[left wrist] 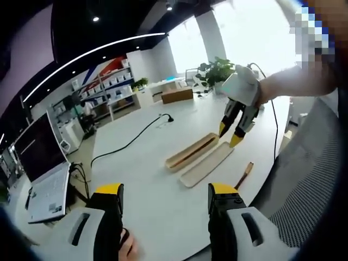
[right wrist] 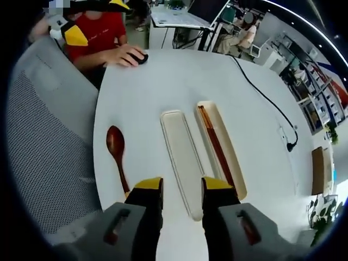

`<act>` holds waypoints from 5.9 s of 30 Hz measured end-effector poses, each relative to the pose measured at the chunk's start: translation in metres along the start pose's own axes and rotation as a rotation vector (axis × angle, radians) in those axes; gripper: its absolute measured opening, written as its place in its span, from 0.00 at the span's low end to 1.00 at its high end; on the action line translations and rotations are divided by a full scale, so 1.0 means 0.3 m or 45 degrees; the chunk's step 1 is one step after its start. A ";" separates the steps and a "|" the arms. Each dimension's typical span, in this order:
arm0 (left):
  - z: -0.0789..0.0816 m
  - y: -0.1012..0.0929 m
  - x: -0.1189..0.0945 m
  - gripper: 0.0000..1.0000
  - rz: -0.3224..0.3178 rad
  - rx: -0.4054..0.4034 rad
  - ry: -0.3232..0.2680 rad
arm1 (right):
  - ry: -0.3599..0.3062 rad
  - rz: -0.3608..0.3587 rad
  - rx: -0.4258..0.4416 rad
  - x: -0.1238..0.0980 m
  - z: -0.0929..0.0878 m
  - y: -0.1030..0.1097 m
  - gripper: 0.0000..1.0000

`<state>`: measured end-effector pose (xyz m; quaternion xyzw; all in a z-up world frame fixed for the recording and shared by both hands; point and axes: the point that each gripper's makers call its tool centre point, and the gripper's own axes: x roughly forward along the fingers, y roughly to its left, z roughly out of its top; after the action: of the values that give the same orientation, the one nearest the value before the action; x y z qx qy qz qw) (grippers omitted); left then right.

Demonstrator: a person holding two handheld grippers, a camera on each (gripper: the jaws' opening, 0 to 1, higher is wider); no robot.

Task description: Arrange the utensils inside the cutlery case until each visible utensil rests in its matching compartment.

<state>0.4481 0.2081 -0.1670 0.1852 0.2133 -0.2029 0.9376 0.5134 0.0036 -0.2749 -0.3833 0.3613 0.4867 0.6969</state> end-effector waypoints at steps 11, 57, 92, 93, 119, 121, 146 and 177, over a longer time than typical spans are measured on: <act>-0.002 -0.013 0.003 0.65 -0.016 0.013 0.007 | -0.012 0.018 0.051 -0.012 -0.056 0.054 0.25; -0.007 -0.014 0.004 0.65 -0.021 0.010 0.016 | -0.005 0.247 0.065 0.065 -0.101 0.253 0.26; -0.005 -0.012 0.006 0.65 -0.010 0.006 0.017 | 0.146 0.332 -0.105 0.146 -0.172 0.335 0.32; -0.005 -0.013 0.006 0.65 -0.011 0.006 0.017 | 0.161 0.331 -0.110 0.150 -0.177 0.335 0.32; -0.007 -0.011 0.004 0.65 -0.008 0.000 0.016 | 0.127 0.378 -0.303 0.234 -0.048 0.365 0.30; -0.009 -0.012 0.005 0.65 -0.010 0.004 0.021 | 0.143 0.377 -0.292 0.238 -0.046 0.358 0.28; -0.003 -0.016 0.005 0.64 -0.015 0.018 0.015 | 0.188 0.367 -0.211 0.248 -0.039 0.327 0.00; -0.005 -0.023 0.008 0.64 -0.026 0.031 0.025 | 0.233 0.200 -0.138 0.138 -0.057 0.068 0.00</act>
<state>0.4465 0.2021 -0.1713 0.1964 0.2219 -0.2134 0.9309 0.5026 0.0098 -0.3225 -0.4337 0.4253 0.5217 0.5991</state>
